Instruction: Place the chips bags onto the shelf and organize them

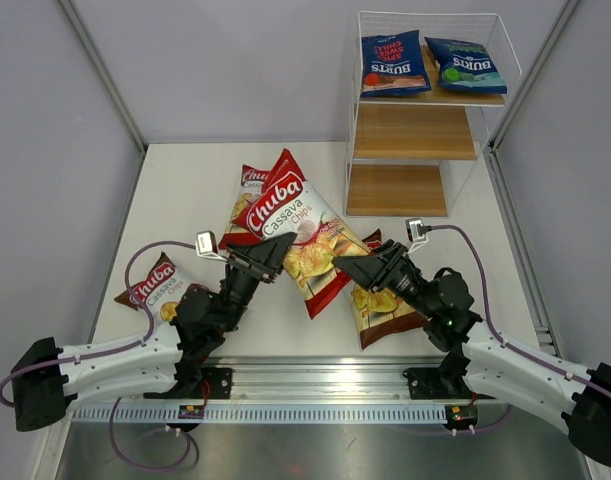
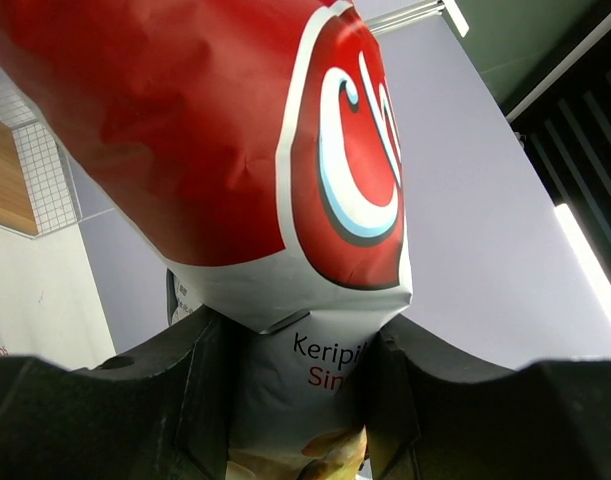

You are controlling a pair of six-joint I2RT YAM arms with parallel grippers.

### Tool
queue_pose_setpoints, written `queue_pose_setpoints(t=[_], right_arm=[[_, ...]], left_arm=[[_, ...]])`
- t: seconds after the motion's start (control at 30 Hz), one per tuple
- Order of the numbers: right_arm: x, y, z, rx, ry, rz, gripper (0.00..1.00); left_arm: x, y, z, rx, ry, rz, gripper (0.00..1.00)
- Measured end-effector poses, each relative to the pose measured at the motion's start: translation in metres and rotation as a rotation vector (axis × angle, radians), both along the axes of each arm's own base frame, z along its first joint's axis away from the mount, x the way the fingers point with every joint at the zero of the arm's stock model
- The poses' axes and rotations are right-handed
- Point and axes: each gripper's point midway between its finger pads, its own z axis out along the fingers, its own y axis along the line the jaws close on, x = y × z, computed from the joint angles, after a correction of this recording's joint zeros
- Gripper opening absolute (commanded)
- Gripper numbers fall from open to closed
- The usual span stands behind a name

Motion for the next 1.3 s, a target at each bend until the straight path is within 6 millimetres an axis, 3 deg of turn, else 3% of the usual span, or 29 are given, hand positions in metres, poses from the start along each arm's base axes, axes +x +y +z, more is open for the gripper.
queue_pose_setpoints(t=[0.17, 0.3, 0.4, 0.43, 0.57, 0.67, 0.73, 0.77, 0.8, 1.07, 1.2, 1.3], right_arm=[[0.002, -0.002, -0.003, 0.005, 0.012, -0.017, 0.71], [0.002, -0.005, -0.004, 0.011, 0.012, -0.031, 0.56], [0.004, -0.011, -0.001, 0.027, 0.006, -0.065, 0.49], [0.005, -0.013, -0.001, 0.031, 0.006, -0.079, 0.48], [0.012, -0.02, 0.0, 0.036, 0.001, -0.133, 0.33], [0.013, -0.02, 0.0, 0.028, -0.01, -0.139, 0.28], [0.013, -0.02, 0.0, 0.024, -0.014, -0.141, 0.28], [0.013, -0.02, 0.0, 0.023, -0.017, -0.142, 0.28], [0.013, -0.02, 0.0, 0.022, -0.017, -0.143, 0.28], [0.017, -0.023, -0.005, 0.002, -0.007, -0.174, 0.27], [0.03, -0.031, -0.017, -0.039, 0.04, -0.254, 0.27], [0.044, -0.04, -0.026, -0.07, 0.084, -0.335, 0.27]], left_arm=[[-0.002, -0.002, -0.002, -0.003, -0.003, 0.016, 0.45], [-0.005, -0.002, -0.004, -0.003, -0.002, 0.019, 0.47], [-0.01, -0.003, -0.01, -0.004, 0.002, 0.007, 0.61], [-0.013, -0.004, -0.012, -0.004, 0.004, -0.003, 0.71], [-0.023, -0.009, -0.027, 0.021, 0.017, -0.049, 0.75], [-0.024, -0.008, -0.029, 0.03, 0.019, -0.052, 0.8], [-0.025, -0.006, -0.029, 0.036, 0.017, -0.052, 0.84], [-0.025, -0.005, -0.028, 0.037, 0.016, -0.051, 0.95], [-0.026, -0.004, -0.028, 0.042, 0.013, -0.049, 0.99], [-0.026, 0.015, -0.029, 0.055, 0.036, -0.011, 0.99], [-0.022, 0.033, -0.04, 0.082, 0.083, 0.04, 0.99], [-0.02, 0.042, -0.059, 0.153, 0.13, 0.074, 0.99]])
